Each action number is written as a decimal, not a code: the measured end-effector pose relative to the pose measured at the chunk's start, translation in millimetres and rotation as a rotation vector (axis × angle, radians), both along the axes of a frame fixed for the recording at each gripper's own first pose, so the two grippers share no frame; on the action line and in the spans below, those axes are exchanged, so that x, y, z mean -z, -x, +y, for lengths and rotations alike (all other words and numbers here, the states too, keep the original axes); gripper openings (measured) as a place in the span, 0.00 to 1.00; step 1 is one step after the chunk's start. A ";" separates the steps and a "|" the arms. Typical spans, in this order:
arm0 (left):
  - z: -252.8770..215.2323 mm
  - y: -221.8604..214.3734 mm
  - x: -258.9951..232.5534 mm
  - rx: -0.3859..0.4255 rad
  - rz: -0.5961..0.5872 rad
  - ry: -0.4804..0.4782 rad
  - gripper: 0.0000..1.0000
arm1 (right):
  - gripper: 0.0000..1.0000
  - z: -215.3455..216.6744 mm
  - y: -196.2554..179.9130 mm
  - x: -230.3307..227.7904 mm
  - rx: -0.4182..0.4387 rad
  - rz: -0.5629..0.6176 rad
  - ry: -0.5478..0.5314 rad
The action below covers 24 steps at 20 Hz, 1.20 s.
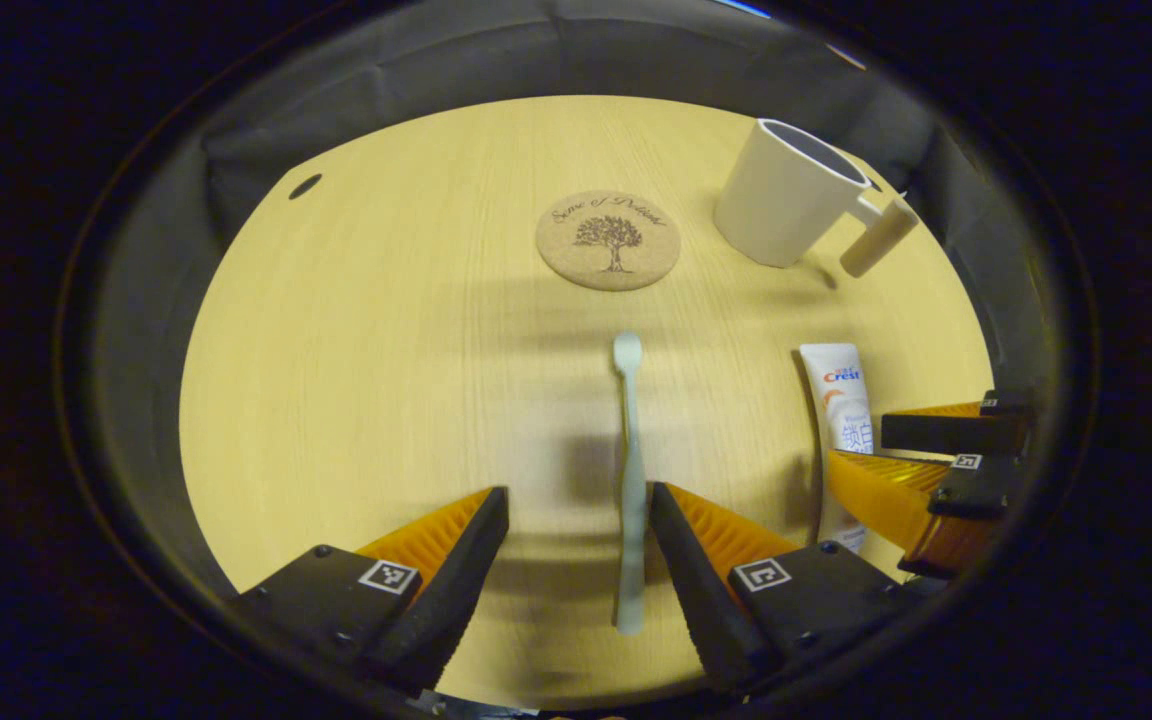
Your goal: Put the toothbrush and toothpaste on the desktop into the cup, then pick up the cup and place it on the coaster on the desktop.
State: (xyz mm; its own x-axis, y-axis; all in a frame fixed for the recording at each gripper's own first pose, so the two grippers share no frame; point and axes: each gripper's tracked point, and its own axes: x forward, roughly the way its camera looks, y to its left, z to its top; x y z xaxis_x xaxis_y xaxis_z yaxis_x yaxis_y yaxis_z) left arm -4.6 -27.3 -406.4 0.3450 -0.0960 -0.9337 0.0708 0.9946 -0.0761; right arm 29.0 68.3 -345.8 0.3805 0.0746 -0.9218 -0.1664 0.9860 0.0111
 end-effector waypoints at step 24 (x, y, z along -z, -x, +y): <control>-6.4 -2.1 -5.2 -0.038 0.009 -0.028 0.10 | 0.27 -10.4 4.3 15.5 0.086 0.038 -0.057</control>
